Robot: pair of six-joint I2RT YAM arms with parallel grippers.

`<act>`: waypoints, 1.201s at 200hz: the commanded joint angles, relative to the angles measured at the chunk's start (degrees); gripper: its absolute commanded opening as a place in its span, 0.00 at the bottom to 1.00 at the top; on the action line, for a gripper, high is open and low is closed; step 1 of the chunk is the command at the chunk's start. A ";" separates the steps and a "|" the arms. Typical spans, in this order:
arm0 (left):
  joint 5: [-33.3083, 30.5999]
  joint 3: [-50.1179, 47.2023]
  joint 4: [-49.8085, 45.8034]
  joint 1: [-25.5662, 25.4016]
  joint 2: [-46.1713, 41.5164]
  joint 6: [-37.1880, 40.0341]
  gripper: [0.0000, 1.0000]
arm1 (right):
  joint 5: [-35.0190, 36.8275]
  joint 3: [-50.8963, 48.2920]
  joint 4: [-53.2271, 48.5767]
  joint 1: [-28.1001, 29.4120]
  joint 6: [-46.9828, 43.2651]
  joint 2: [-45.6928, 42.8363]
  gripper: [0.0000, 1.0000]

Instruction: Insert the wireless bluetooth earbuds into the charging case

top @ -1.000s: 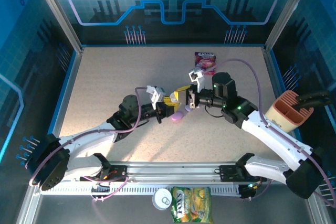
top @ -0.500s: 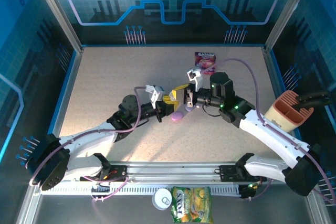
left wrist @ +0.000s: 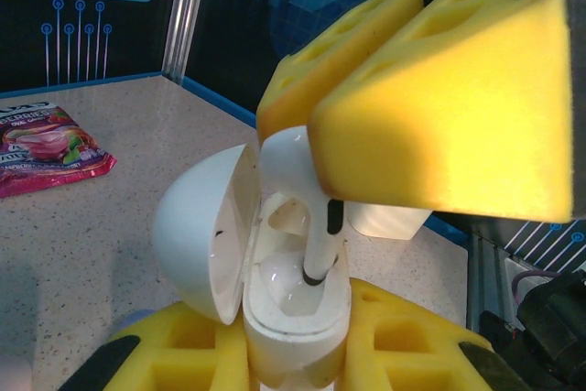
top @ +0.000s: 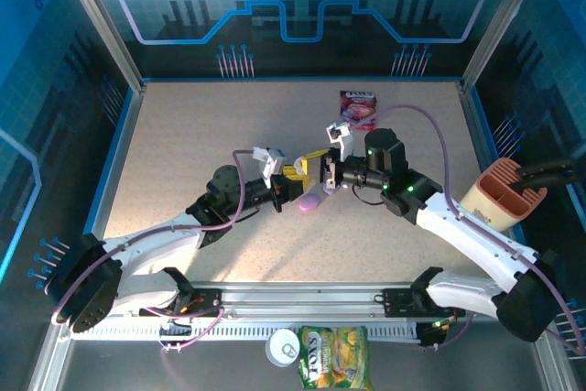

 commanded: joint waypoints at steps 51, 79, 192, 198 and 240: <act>-2.25 0.31 2.54 0.76 -1.89 -0.52 0.16 | 1.38 -0.87 -0.45 0.93 0.78 0.59 0.21; -2.52 0.05 2.97 0.78 -2.01 -0.11 0.16 | 2.86 -1.48 -0.77 0.91 1.56 0.11 0.20; 1.97 -1.46 5.25 0.91 -1.44 7.81 0.16 | 1.08 0.84 -4.11 1.25 1.45 1.40 0.22; 2.33 -1.69 5.35 0.87 -1.37 8.85 0.17 | 0.63 1.25 -4.46 1.39 1.27 1.51 0.22; 3.46 -4.37 8.86 0.90 -1.78 15.12 0.17 | -2.00 2.55 -5.69 2.05 -0.79 2.14 0.21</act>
